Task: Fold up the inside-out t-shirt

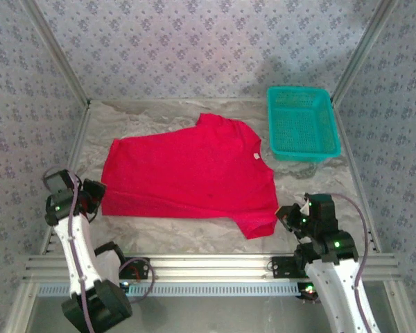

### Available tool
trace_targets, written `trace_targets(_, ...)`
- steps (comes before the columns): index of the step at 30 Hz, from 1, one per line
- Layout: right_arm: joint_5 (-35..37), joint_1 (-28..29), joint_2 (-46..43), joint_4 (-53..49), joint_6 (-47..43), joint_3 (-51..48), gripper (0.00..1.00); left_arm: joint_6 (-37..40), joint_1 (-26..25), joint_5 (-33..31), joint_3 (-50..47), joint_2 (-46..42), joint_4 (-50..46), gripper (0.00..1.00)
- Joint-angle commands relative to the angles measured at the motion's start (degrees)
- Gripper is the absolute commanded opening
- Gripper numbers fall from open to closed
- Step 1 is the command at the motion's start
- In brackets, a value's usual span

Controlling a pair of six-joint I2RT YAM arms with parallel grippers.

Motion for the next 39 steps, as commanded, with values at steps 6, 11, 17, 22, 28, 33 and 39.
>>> trace_targets(6,4.0,0.4,-4.3,-9.0,3.5,4.1,0.38,2.4,0.2,-3.6,3.5,-8.7,-13.7,0.47)
trace_targets(11,9.3,0.4,-2.6,-6.8,0.9,10.2,0.70,0.8,0.2,-3.1,7.3,-8.3,-9.1,0.47)
trace_targets(17,8.7,2.2,19.2,13.8,-2.8,12.4,0.64,-8.1,-6.9,0.1,5.5,0.4,11.0,0.45)
trace_targets(22,19.9,14.3,47.8,25.5,-12.1,27.5,0.59,-2.8,-24.4,-11.2,13.8,19.4,15.9,0.45)
trace_targets(28,16.3,15.9,84.8,27.2,-19.2,57.5,0.56,-1.8,-27.1,-11.2,25.3,46.6,22.9,0.43)
trace_targets(33,13.2,14.5,111.2,21.5,-18.5,86.1,0.53,-1.2,-27.3,-8.9,41.3,66.4,21.3,0.42)
trace_targets(39,10.2,11.7,131.3,19.2,-11.2,109.3,0.51,-0.3,-27.1,-7.7,60.7,84.5,15.1,0.42)
